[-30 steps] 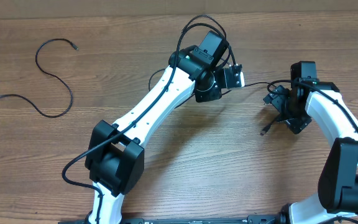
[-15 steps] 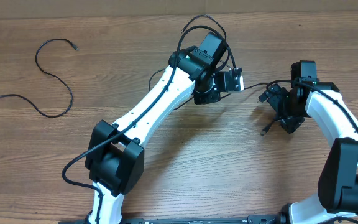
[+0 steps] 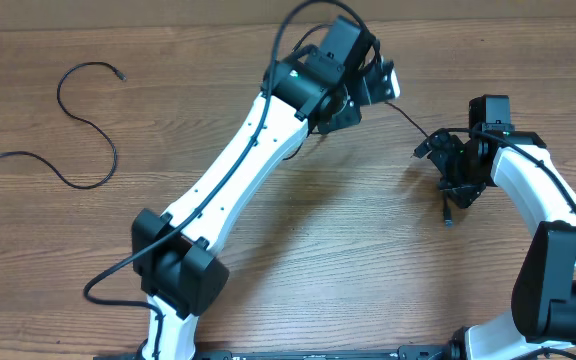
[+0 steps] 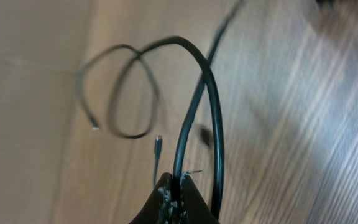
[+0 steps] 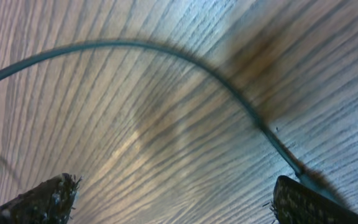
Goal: Untangle cables
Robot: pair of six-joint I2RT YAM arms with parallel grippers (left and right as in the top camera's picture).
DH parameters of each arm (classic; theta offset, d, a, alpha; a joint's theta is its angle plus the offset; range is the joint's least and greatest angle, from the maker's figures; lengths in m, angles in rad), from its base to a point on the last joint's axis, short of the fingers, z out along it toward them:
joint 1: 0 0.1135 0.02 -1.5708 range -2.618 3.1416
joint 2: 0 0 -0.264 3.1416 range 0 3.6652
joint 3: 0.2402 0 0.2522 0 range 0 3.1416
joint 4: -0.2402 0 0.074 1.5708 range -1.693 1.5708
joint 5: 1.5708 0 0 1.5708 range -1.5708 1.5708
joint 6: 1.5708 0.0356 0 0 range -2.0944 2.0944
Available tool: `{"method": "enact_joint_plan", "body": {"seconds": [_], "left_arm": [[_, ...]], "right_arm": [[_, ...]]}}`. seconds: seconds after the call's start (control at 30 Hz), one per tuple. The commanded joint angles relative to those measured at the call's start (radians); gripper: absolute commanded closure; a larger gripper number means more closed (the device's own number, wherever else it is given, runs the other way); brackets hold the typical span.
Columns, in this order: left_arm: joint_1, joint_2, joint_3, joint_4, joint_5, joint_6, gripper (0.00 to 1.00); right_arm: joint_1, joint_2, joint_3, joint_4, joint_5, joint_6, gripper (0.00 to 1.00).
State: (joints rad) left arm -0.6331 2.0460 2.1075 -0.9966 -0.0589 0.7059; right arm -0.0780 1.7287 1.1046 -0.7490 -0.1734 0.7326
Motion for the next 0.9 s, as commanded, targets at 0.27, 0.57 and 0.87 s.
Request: {"method": "enact_joint_plan", "body": {"seconds": [0.27, 0.57, 0.87], "left_arm": [[0.011, -0.122, 0.121, 0.027, -0.023, -0.264, 0.96], [0.038, -0.122, 0.121, 0.053, -0.026, -0.423, 0.96], [0.042, -0.122, 0.12, 0.005, -0.019, -0.505, 0.96]], "right_arm": [[0.0, -0.009, -0.006, -0.053, -0.142, -0.08, 0.0], [0.0, -0.009, -0.006, -0.014, -0.375, -0.237, 0.0], [0.003, -0.009, -0.006, 0.081, -0.442, -0.231, 0.53]]}}
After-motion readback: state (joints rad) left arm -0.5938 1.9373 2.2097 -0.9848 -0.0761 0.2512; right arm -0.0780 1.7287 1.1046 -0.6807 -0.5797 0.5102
